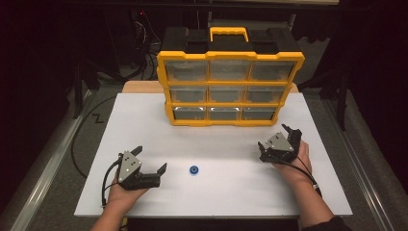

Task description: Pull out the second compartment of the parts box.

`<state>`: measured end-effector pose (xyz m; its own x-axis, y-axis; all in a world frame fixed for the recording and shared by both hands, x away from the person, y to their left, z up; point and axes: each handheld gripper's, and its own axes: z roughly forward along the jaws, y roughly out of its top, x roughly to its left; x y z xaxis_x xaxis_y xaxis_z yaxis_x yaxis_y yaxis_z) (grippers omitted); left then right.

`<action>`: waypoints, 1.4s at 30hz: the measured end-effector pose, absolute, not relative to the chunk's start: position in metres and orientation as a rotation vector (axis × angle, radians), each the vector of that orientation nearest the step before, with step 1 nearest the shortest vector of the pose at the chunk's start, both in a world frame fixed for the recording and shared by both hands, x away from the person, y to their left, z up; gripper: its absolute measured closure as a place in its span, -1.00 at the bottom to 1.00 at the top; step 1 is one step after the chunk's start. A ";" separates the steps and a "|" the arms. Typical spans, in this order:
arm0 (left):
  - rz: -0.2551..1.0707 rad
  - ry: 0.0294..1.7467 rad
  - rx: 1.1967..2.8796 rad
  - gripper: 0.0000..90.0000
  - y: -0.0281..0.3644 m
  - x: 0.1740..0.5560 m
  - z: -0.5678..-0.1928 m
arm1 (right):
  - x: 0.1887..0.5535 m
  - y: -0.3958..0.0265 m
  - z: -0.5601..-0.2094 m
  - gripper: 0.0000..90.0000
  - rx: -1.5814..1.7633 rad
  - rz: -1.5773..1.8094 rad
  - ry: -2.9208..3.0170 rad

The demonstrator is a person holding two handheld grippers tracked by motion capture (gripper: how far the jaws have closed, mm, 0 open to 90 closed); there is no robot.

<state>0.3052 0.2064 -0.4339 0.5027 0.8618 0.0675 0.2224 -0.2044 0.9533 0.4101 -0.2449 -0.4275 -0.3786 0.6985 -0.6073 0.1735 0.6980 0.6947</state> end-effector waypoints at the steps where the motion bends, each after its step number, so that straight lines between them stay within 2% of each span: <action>1: 0.771 0.926 1.710 -1.00 0.206 0.305 -0.434 | 0.410 -0.243 -0.428 -0.97 0.658 0.645 1.912; 42: 0.768 0.907 1.711 -1.00 0.205 0.305 -0.434 | 0.394 -0.205 -0.432 -0.91 0.179 0.220 1.833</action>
